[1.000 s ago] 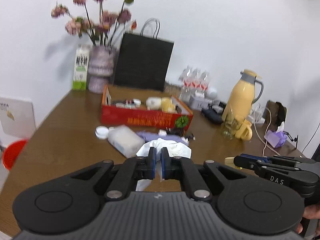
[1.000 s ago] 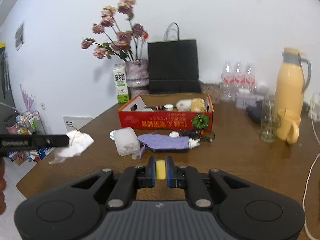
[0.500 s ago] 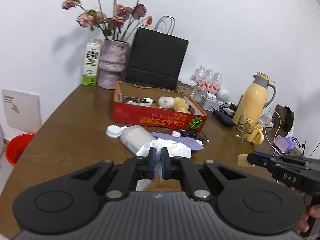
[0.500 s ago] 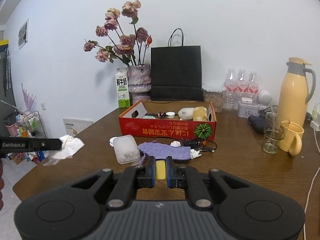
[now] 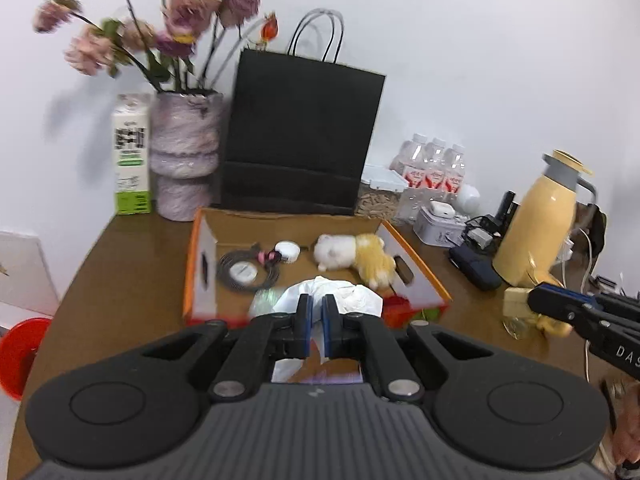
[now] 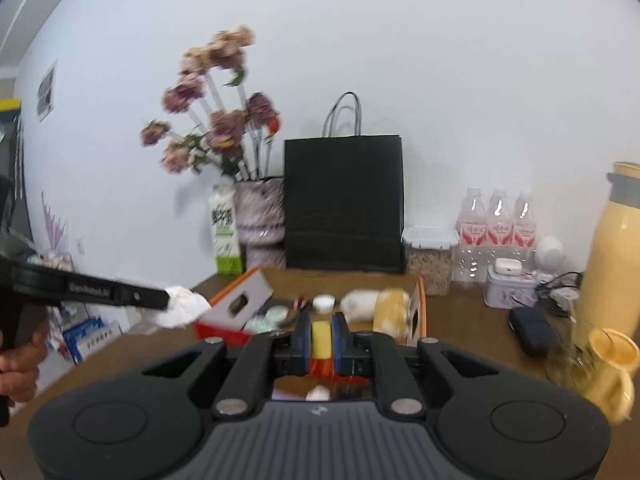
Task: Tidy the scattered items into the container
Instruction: 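Carry the yellow block and tissue into the box with both grippers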
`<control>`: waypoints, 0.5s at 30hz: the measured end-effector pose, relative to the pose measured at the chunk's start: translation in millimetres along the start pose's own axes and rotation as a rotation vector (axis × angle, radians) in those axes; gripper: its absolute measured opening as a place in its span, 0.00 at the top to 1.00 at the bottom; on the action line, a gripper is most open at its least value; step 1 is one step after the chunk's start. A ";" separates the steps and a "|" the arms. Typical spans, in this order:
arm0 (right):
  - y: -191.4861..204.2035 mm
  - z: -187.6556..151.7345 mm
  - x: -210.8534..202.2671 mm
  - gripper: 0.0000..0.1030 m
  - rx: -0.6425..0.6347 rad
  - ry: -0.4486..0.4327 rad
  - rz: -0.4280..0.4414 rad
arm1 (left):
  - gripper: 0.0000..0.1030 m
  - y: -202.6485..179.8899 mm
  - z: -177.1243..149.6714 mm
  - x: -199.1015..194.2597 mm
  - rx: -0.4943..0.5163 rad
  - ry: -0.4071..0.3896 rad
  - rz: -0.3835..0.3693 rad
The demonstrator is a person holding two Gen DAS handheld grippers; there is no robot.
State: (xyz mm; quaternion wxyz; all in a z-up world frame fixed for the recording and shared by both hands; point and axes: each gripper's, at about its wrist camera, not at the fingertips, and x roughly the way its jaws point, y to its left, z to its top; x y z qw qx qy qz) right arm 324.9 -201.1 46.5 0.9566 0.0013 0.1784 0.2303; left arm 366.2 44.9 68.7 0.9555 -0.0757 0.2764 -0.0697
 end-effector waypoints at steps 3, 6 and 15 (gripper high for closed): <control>-21.0 25.0 58.0 0.90 0.064 0.059 0.028 | 0.94 0.0 29.7 55.2 0.026 0.046 0.037; -38.1 40.7 129.8 0.90 0.130 0.151 0.053 | 0.94 -1.5 46.8 120.2 0.072 0.137 0.065; -72.6 26.6 315.8 0.90 0.253 0.434 0.011 | 0.91 5.3 61.6 261.6 0.102 0.346 0.150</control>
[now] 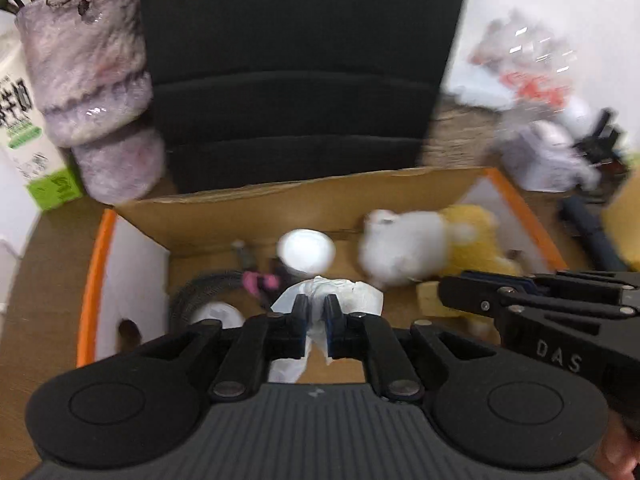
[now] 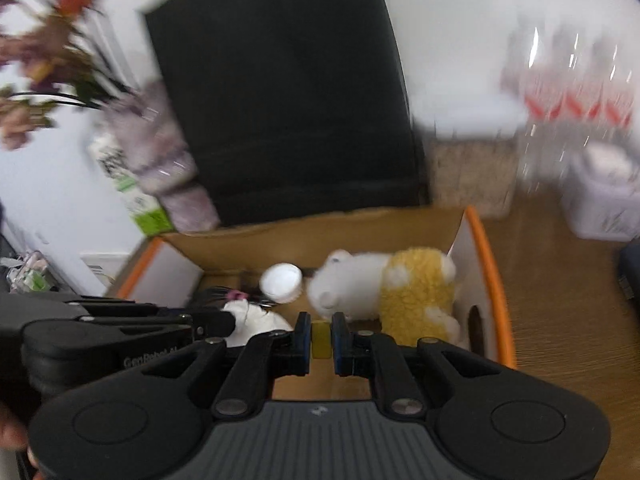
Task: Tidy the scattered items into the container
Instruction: 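Carry the yellow block and tissue into the box with both grippers, then open both grippers to drop the block and tissue in the box, then withdraw both grippers from the box back toward the table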
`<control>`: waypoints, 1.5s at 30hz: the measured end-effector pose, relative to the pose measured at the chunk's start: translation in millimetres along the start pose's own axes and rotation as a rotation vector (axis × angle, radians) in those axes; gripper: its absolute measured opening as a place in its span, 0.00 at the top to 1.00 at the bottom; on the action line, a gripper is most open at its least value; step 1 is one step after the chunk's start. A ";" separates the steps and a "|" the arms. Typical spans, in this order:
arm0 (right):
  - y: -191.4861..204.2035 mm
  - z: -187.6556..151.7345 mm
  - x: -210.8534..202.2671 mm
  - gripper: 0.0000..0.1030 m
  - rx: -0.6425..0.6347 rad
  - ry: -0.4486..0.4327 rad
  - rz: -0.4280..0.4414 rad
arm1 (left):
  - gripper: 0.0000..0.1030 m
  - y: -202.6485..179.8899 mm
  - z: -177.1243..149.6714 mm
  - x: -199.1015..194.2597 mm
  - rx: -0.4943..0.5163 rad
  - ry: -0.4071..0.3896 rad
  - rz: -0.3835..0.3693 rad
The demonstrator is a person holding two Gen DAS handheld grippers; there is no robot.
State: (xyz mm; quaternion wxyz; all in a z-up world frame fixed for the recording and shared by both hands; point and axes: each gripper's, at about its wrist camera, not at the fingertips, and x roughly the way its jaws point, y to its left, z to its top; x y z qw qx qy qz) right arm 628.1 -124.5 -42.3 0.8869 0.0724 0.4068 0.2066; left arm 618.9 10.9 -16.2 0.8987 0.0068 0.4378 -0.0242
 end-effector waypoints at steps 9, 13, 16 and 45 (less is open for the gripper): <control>-5.4 -2.6 34.0 0.71 0.010 0.031 -0.021 | 0.64 10.6 -4.5 -16.6 -0.001 -0.060 -0.028; -2.0 -0.8 9.3 0.60 -0.017 -0.028 -0.055 | 0.58 20.0 -3.8 -45.1 -0.020 -0.137 -0.026; 3.0 -5.8 -13.4 0.57 -0.034 -0.049 -0.077 | 0.54 28.8 -23.3 -80.7 0.020 -0.234 0.003; 60.1 -299.9 -316.5 0.15 -0.366 -0.269 -0.147 | 0.28 -8.4 -330.6 -329.4 0.072 -0.426 -0.053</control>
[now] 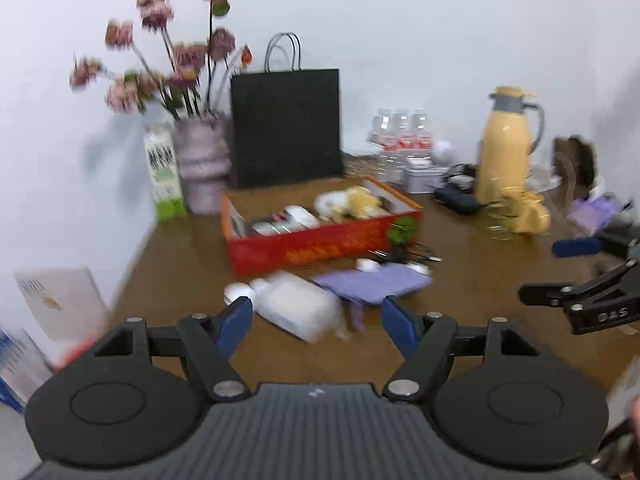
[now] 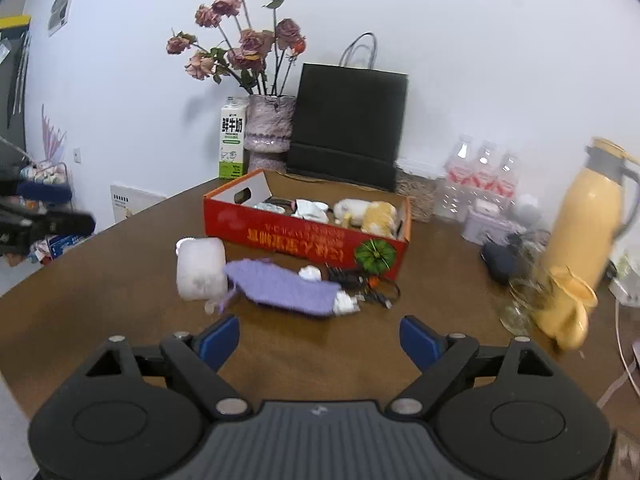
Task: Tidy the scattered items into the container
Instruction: 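Withdraw both grippers from the box back toward the table, then grasp the small white lid with the right gripper while the left grasps the white ridged cap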
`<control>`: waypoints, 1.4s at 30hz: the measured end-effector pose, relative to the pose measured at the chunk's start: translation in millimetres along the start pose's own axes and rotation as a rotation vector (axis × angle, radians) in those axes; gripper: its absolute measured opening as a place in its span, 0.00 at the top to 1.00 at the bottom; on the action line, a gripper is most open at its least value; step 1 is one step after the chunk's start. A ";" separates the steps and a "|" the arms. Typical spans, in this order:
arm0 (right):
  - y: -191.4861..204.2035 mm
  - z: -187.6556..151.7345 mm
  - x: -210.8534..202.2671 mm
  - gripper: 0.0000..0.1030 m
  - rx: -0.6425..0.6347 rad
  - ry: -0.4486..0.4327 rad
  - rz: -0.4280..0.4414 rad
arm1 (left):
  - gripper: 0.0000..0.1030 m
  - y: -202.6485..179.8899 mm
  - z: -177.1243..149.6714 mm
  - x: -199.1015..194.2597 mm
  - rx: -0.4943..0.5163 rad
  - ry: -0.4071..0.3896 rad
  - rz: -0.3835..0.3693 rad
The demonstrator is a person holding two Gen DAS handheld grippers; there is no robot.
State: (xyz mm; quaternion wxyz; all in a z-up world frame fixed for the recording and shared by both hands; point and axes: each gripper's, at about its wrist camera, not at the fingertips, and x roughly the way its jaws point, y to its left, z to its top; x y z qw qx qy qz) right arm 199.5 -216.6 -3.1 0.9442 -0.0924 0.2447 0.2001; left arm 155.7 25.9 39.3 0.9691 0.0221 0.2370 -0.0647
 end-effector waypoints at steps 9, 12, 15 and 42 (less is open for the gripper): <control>6.6 -59.8 -58.9 0.10 0.007 -0.021 -0.022 | 0.26 -21.4 -90.2 -41.6 -0.021 -0.024 -0.006; 9.2 -76.9 -64.9 0.10 0.098 -0.010 0.024 | 0.26 -22.4 -97.7 -42.9 -0.080 -0.001 0.006; 16.7 -99.9 -64.6 0.10 0.161 0.018 0.077 | 0.26 -18.7 -102.9 -48.2 -0.147 0.001 0.041; -5.1 -44.7 22.6 0.13 0.125 -0.036 -0.059 | 0.34 2.0 -46.8 63.5 -0.105 0.023 0.087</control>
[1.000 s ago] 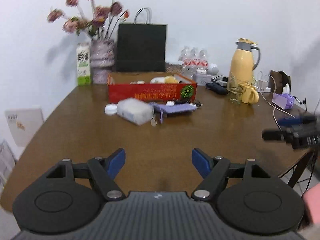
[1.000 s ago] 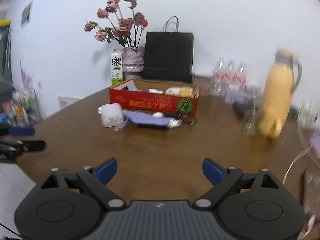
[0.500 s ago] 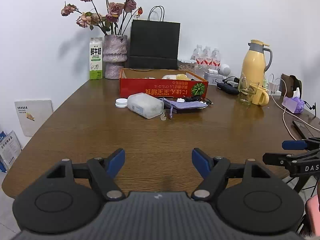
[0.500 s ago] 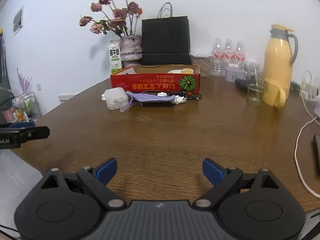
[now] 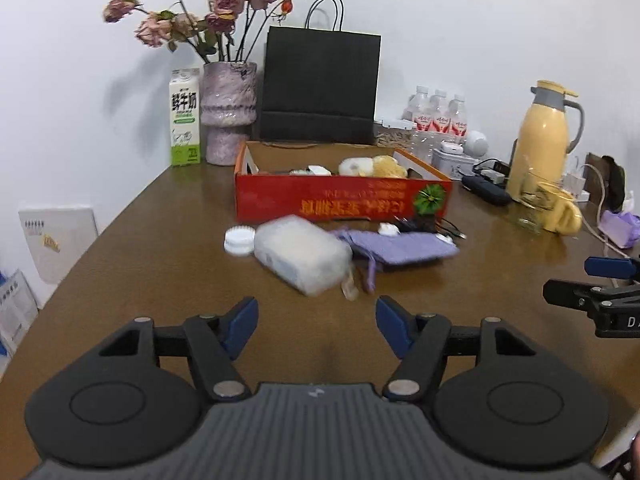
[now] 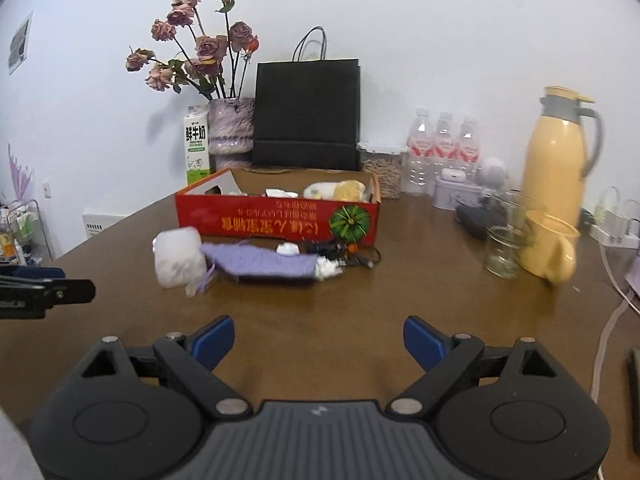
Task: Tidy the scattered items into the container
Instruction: 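Grasp the small white lid with the right gripper while the left grasps the white ridged cap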
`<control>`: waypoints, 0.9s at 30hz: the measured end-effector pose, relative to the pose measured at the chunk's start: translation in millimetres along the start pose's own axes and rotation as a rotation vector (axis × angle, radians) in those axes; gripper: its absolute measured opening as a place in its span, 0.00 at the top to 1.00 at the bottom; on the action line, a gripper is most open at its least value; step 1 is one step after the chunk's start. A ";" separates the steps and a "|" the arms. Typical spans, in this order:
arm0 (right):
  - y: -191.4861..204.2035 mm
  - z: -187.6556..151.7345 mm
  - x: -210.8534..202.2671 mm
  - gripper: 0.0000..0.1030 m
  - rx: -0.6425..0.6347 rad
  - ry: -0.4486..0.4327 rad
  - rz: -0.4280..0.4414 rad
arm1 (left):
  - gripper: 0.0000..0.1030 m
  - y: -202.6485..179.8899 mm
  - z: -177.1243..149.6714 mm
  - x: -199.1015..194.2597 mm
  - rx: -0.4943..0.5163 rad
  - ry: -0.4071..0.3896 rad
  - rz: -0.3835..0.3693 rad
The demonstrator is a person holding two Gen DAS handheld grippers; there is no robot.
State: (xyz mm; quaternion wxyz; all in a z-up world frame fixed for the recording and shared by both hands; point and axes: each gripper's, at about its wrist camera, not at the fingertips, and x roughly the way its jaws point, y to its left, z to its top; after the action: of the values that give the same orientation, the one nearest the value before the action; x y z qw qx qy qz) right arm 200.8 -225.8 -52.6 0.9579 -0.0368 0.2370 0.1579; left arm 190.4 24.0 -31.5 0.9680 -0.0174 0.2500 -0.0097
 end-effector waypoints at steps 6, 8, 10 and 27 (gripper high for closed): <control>-7.3 27.2 61.8 0.39 0.028 0.024 0.028 | 0.29 16.7 40.7 49.4 0.063 -0.052 0.068; -9.4 34.9 82.7 0.46 0.040 0.049 0.043 | 0.34 33.4 52.3 67.2 0.020 -0.031 0.076; -9.0 43.7 103.1 0.47 0.048 0.062 0.059 | 0.44 55.7 62.0 87.4 -0.037 0.017 0.071; 30.5 72.9 250.6 0.65 0.004 0.200 0.108 | 0.62 90.2 64.2 186.4 0.063 0.225 -0.077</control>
State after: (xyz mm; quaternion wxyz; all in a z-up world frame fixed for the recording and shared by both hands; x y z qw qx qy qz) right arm 433.2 -114.9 -104.8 0.9196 -0.0378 0.3334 0.2044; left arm 385.5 110.9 -69.0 0.9328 0.0046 0.3558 -0.0567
